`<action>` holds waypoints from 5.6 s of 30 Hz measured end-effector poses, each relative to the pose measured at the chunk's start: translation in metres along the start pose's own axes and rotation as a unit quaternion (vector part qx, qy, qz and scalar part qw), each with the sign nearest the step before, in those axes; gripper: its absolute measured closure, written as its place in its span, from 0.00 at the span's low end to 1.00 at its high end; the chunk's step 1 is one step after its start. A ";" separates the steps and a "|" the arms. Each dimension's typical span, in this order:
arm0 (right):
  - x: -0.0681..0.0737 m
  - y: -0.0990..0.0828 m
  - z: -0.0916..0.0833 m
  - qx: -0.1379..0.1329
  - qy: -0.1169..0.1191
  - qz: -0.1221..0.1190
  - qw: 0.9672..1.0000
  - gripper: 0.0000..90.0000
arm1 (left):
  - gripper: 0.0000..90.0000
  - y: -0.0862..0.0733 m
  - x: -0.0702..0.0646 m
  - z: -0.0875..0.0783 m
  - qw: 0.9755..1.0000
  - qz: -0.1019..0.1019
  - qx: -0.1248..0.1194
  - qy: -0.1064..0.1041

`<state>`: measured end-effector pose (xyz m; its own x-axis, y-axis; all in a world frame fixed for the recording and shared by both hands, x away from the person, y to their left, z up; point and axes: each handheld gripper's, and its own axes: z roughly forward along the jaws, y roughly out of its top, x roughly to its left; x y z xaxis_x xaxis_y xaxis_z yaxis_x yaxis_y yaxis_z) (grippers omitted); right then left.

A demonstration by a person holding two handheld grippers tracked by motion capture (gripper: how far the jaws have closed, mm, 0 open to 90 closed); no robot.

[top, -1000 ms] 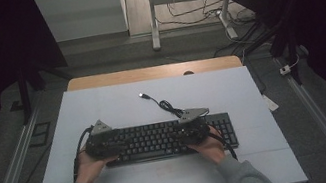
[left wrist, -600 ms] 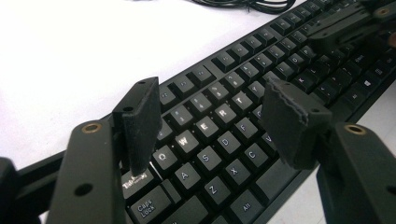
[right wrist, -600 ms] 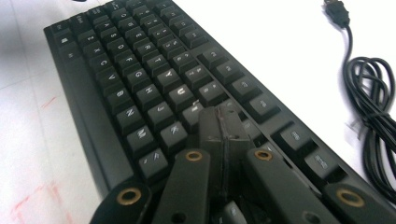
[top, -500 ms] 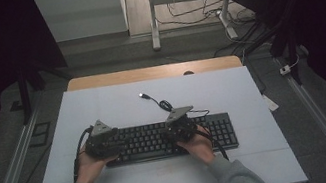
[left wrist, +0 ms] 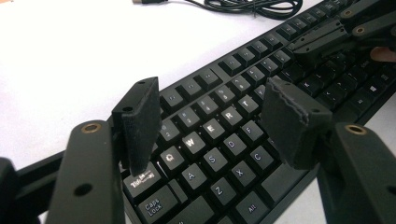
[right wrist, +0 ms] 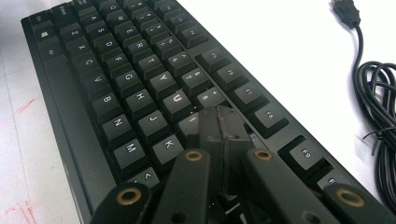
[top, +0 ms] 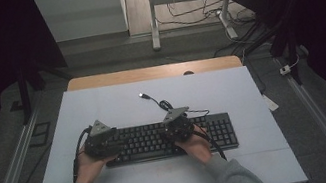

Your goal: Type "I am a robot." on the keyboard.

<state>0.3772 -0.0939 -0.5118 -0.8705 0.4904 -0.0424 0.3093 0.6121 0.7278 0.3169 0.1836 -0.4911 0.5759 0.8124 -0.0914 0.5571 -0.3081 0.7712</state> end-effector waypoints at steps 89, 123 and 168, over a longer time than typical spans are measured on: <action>-0.011 -0.048 -0.075 -0.060 -0.030 0.020 0.998 0.58 | 0.99 0.007 -0.029 0.043 0.997 0.062 0.033 -0.043; -0.011 -0.049 -0.073 -0.056 -0.032 0.021 0.998 0.57 | 0.99 0.009 -0.026 0.051 0.998 0.046 0.026 -0.029; -0.011 -0.049 -0.067 -0.041 -0.035 0.019 0.998 0.55 | 0.58 0.010 -0.008 0.010 1.000 0.015 -0.017 -0.014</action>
<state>0.3462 -0.1711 -0.5012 -0.8288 0.5563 -0.0598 0.3065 0.5408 0.7834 0.3234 0.1688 -0.4885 0.6089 0.7886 -0.0858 0.5195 -0.3147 0.7944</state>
